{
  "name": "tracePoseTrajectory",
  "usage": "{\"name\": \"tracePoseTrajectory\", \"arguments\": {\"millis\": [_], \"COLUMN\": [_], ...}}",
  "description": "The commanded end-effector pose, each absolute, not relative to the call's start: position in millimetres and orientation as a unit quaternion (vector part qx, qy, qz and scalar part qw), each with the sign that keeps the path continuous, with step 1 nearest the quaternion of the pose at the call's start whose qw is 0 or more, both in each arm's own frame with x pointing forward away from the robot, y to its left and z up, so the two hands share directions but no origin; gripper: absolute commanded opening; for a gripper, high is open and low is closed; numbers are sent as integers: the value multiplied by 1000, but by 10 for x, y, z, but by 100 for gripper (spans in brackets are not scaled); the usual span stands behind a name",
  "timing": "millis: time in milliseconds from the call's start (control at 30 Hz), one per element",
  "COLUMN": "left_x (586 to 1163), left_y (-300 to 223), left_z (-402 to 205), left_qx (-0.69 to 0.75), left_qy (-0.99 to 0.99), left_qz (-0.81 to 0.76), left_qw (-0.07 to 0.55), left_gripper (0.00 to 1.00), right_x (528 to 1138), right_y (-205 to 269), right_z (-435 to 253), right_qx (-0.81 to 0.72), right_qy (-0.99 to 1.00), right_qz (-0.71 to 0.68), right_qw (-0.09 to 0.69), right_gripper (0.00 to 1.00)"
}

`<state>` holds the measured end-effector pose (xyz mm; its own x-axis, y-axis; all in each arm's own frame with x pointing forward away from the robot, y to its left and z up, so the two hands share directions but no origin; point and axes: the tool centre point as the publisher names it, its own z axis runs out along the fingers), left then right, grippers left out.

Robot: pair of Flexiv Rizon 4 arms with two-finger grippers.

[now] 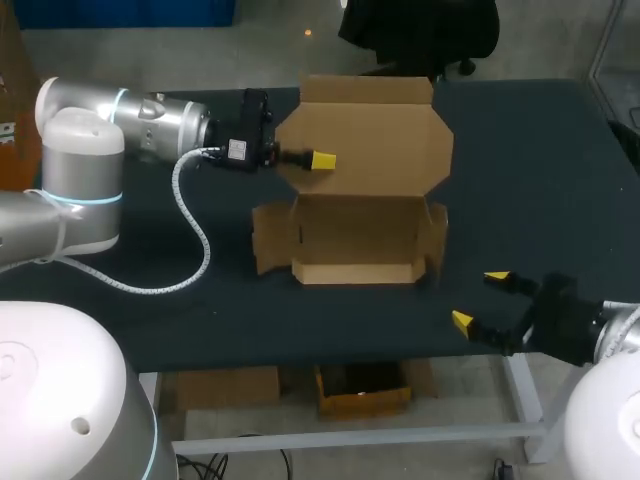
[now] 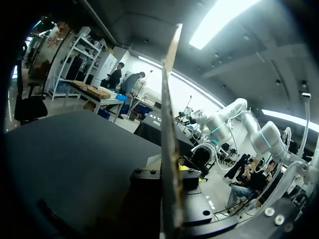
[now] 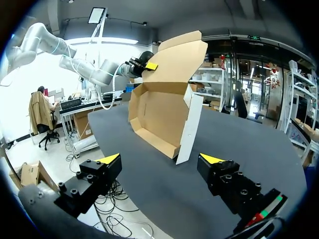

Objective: Assemble the packaging by folding the flat box into shape, placing the metal phone stand inside, and closing the box properly

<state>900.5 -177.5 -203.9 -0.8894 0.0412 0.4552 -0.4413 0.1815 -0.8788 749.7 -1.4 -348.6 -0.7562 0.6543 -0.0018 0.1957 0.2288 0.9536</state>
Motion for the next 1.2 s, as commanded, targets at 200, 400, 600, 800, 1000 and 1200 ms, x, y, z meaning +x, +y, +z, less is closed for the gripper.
{"name": "tracePoseTrajectory", "arguments": {"millis": [200, 400, 600, 800, 1000, 1200], "left_x": [8996, 8992, 8958, 8867, 8744, 8676], "left_y": [-1751, -1734, -1717, -1700, -1692, -1675], "left_z": [-2107, -2137, -2152, -2156, -2179, -2242], "left_qx": [118, 111, 97, 85, 72, 67], "left_qy": [-738, -735, -735, -741, -751, -756], "left_qz": [637, 642, 646, 646, 641, 640], "left_qw": [191, 188, 179, 161, 140, 118], "left_gripper": [0, 0, 0, 0, 0, 0], "right_x": [7480, 7494, 7512, 7522, 7535, 7552], "right_y": [53, 102, 135, 139, 147, 161], "right_z": [-3570, -3558, -3556, -3549, -3553, -3567], "right_qx": [288, 285, 282, 280, 279, 277], "right_qy": [740, 749, 755, 757, 759, 760], "right_qz": [565, 559, 555, 555, 554, 554], "right_qw": [225, 214, 207, 204, 200, 197], "right_gripper": [100, 100, 100, 100, 100, 100]}}
